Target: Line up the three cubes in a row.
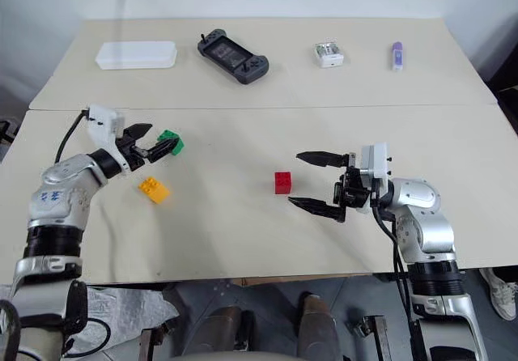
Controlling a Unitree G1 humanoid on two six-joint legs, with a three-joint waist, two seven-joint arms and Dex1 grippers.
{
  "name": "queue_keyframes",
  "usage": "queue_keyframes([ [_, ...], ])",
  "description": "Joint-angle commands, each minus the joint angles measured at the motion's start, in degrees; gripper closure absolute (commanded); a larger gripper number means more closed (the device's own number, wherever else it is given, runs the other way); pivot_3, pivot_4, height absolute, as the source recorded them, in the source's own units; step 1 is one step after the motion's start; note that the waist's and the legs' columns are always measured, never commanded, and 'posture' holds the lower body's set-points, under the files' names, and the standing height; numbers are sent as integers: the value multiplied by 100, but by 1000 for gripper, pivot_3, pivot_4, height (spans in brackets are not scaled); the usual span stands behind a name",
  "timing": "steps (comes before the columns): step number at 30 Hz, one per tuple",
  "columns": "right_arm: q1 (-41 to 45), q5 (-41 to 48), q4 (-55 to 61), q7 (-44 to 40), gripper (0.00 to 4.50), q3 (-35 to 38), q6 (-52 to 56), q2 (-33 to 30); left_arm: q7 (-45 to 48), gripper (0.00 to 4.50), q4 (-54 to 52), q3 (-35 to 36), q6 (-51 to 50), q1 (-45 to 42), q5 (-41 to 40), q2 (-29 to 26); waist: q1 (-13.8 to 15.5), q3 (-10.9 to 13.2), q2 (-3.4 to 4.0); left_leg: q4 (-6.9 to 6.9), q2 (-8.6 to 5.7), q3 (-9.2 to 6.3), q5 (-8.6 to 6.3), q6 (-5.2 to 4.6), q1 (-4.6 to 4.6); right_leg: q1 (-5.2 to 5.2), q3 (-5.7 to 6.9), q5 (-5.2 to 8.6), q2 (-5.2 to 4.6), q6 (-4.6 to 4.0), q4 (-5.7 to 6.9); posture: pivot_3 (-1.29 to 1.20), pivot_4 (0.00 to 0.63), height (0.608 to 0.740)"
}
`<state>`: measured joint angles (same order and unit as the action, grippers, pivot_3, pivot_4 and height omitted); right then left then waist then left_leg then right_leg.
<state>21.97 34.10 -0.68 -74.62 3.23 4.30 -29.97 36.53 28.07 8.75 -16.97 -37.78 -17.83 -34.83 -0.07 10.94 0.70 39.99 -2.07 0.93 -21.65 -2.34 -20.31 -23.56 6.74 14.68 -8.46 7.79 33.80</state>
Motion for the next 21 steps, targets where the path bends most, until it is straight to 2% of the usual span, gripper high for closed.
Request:
queue_keyframes([
  [1, -115, 146, 373, 189, 23, 243, 46, -54, 24, 0, 398, 13, 264, -295, 165, 36, 4, 0, 0, 3, 6, 0, 0, 0, 0, 0, -2, -2, -4, 3, 1, 0, 150, 740],
  [4, -222, 142, 462, 292, 23, 323, 65, -69, 127, 0, 739, -36, 363, -488, 237, 126, 40, 0, -3, 11, 6, -1, 0, 0, 0, 5, -2, -5, -7, 8, 2, 0, 150, 740],
  [6, -268, 132, 492, 320, 0, 345, 78, -78, 256, 396, 916, -47, 374, -575, 252, 162, 48, 0, -5, 11, 4, -1, 1, -1, 0, 6, -2, -5, -8, 9, 3, 0, 150, 740],
  [9, -315, 121, 522, 396, 0, 414, 53, -100, 425, 1152, 1208, -30, 394, -736, 287, 116, 39, 0, -6, 11, 4, 0, 1, -2, 0, 5, -2, -5, -8, 10, 4, 0, 150, 740],
  [15, -366, 120, 558, 467, 0, 494, 37, -156, 1025, 2983, 1482, -51, 637, -1003, 278, 69, 21, 0, -6, 11, 4, 1, 1, -2, 0, 5, -1, -5, -7, 10, 4, 0, 150, 740],
  [19, -470, 143, 589, 471, 0, 683, 53, -328, 2350, 3012, 1170, -78, 773, -1433, -88, 59, 59, 4, -12, 15, 4, -1, 2, -3, -7, 4, 3, -5, -8, 10, 3, 0, 150, 740],
  [21, -593, 187, 589, 400, 0, 842, 88, -518, 3444, 3012, 713, -547, 775, -1560, -65, 34, 97, 5, -13, 19, 3, 1, 1, -5, -10, 4, 4, -6, -8, 11, 2, 0, 150, 740],
])
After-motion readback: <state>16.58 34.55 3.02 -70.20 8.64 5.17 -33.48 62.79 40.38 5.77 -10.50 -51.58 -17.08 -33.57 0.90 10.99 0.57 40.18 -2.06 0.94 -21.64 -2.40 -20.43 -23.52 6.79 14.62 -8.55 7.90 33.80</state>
